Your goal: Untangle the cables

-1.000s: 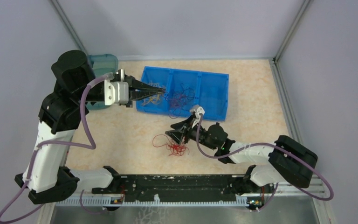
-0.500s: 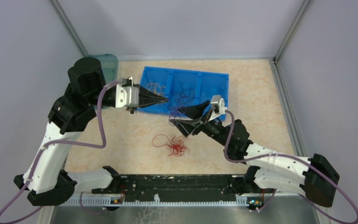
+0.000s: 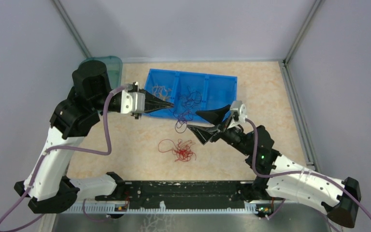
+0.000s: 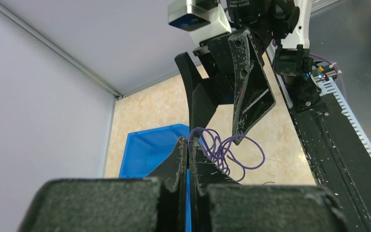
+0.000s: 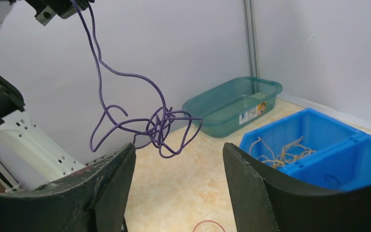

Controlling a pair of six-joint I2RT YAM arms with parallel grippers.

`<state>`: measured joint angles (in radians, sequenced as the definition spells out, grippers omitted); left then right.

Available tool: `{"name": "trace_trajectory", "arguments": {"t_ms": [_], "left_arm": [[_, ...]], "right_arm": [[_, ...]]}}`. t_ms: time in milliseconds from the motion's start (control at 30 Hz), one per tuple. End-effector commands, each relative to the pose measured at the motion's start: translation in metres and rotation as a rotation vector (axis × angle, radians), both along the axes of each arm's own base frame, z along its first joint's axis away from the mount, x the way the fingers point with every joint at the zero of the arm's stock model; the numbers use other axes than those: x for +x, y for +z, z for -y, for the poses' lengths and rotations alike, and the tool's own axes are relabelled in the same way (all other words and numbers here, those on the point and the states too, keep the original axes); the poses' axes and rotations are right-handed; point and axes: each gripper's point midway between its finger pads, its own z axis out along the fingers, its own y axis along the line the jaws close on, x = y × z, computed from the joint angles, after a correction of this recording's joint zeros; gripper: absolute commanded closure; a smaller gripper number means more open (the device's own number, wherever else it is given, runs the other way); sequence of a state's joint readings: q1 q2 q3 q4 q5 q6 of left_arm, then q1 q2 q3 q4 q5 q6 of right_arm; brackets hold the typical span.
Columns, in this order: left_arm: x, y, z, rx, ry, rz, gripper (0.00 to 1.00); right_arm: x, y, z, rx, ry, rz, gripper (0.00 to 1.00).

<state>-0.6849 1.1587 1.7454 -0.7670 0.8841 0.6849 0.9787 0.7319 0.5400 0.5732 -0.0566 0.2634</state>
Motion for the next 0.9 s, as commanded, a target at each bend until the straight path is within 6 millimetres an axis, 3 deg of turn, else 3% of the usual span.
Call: {"name": "trace_trajectory", "arguments": {"t_ms": [0, 167, 500, 733, 867], "left_arm": [[-0.011, -0.005, -0.003, 0.014, -0.038, -0.007, 0.99], [-0.012, -0.007, -0.002, 0.016, -0.043, -0.013, 0.99], [-0.012, -0.008, -0.001, 0.019, -0.049, -0.031, 0.99], [-0.013, -0.010, 0.002, 0.023, -0.063, -0.070, 0.99], [-0.015, -0.011, 0.002, 0.025, -0.069, -0.093, 0.99]], "right_arm": [[0.000, 0.033, 0.013, -0.015, -0.047, 0.072, 0.32], [0.004, 0.045, 0.009, -0.033, -0.063, 0.101, 0.33], [0.021, 0.056, -0.019, -0.077, -0.058, 0.143, 0.39], [0.033, 0.075, -0.026, -0.011, -0.101, 0.194, 0.41], [0.039, 0.076, -0.033, 0.004, -0.107, 0.197, 0.42]]}}
